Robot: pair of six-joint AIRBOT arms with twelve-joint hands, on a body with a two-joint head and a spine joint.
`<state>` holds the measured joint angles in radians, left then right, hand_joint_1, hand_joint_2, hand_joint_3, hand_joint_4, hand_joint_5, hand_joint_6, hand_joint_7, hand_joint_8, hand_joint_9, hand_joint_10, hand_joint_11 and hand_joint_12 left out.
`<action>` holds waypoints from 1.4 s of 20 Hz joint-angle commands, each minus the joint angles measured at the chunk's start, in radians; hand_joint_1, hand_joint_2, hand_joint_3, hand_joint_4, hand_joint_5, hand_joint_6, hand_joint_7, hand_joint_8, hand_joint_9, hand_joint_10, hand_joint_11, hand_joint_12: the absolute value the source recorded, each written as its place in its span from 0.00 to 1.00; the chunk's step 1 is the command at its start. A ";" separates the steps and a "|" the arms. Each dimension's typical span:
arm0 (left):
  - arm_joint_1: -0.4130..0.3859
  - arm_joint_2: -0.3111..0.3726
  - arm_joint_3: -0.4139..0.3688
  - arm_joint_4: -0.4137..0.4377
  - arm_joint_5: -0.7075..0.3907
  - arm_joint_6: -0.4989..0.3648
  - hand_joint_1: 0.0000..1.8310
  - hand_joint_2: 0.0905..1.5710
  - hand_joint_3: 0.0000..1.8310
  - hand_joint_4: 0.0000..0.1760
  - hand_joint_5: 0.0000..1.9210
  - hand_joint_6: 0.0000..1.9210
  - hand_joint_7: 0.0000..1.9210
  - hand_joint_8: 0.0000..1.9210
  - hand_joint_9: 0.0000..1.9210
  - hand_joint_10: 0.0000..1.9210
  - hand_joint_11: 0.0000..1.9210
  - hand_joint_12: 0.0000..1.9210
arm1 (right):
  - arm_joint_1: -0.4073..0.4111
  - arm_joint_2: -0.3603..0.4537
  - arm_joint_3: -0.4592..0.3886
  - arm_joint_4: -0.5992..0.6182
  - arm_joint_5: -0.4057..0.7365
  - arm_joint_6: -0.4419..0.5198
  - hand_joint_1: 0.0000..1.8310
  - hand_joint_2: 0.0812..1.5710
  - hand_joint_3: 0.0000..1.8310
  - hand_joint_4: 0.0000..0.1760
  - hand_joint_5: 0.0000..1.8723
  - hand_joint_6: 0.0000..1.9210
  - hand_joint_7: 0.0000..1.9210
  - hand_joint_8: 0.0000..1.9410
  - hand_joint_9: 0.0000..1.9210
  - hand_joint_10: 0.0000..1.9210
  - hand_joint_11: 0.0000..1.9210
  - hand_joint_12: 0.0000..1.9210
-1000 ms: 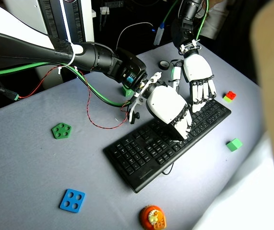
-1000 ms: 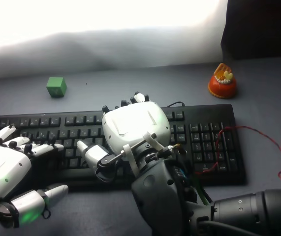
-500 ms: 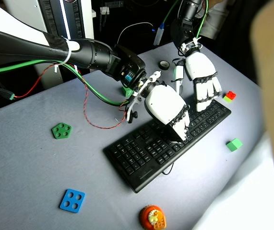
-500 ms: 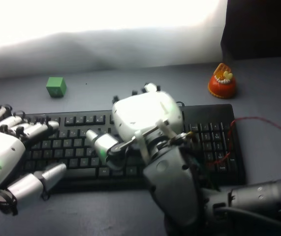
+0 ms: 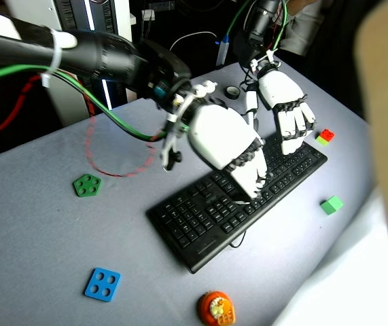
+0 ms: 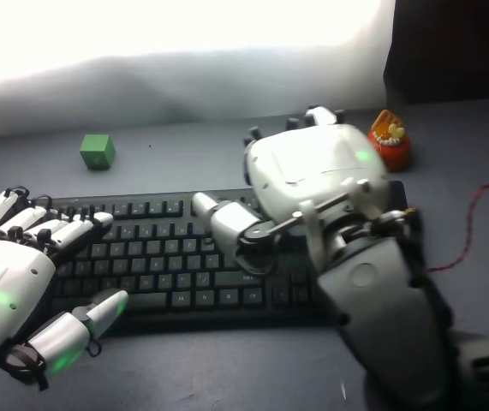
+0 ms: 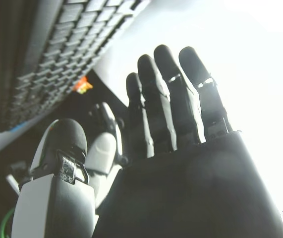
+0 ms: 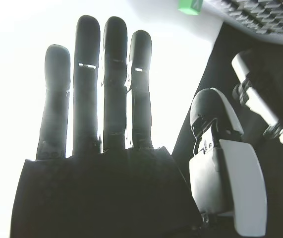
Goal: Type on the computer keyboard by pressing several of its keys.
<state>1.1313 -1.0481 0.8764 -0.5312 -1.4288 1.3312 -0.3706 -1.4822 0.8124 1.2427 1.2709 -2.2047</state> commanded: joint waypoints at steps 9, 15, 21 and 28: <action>-0.029 -0.067 0.075 0.029 -0.090 0.011 0.16 0.82 0.00 0.07 0.21 0.03 0.27 0.00 0.17 0.28 0.00 0.75 | 0.014 0.118 -0.101 -0.100 0.067 -0.018 0.04 0.79 0.00 0.00 0.39 0.17 0.47 0.01 0.34 0.45 0.13 0.88; -0.034 -0.089 0.099 0.029 -0.089 0.022 0.44 0.68 0.00 0.29 0.14 0.01 0.18 0.00 0.10 0.29 0.00 0.73 | 0.031 0.192 -0.163 -0.100 0.047 -0.021 0.03 0.80 0.00 0.00 0.38 0.18 0.47 0.00 0.34 0.46 0.12 0.89; -0.044 -0.093 0.112 0.029 -0.079 0.023 0.57 0.53 0.00 0.51 0.06 0.00 0.09 0.00 0.01 0.24 0.00 0.59 | 0.038 0.215 -0.181 -0.100 0.029 -0.005 0.02 0.80 0.00 0.00 0.37 0.19 0.47 0.00 0.33 0.47 0.12 0.88; -0.048 -0.083 0.115 0.029 -0.072 0.001 0.34 0.69 0.02 0.36 0.06 0.00 0.11 0.01 0.02 0.26 0.00 0.62 | 0.037 0.215 -0.181 -0.099 0.015 0.011 0.02 0.81 0.00 0.00 0.37 0.20 0.47 0.00 0.33 0.47 0.12 0.88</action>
<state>1.0885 -1.1374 0.9867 -0.5392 -1.3949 1.3331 -0.3450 -1.2732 0.6353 1.2430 1.2427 -2.1994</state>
